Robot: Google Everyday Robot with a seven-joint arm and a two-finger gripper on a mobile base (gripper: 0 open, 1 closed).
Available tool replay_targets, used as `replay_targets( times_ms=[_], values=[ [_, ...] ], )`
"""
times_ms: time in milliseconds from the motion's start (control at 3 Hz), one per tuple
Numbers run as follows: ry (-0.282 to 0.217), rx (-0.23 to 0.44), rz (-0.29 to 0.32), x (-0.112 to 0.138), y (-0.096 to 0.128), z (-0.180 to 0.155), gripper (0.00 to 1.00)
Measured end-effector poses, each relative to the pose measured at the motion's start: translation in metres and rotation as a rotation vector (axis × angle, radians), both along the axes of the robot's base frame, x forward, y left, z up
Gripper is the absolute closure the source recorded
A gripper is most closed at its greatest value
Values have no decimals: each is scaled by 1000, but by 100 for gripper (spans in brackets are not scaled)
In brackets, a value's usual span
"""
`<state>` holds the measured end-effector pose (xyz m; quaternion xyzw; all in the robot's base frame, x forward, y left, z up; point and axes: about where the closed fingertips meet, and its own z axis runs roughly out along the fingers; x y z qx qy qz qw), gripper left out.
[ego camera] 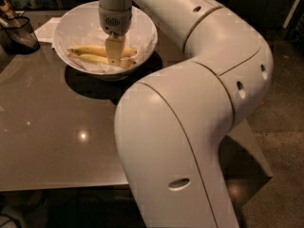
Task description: Pick banana from white bowl
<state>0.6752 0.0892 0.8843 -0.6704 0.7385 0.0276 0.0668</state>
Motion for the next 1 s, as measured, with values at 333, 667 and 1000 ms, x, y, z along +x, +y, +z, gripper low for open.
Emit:
replay_targets(
  times_ms=[333, 667, 1000],
  values=[
    [9, 5, 9, 1, 2, -5, 46],
    [16, 12, 19, 3, 4, -9, 46],
    [24, 17, 26, 6, 6, -14, 46]
  ],
)
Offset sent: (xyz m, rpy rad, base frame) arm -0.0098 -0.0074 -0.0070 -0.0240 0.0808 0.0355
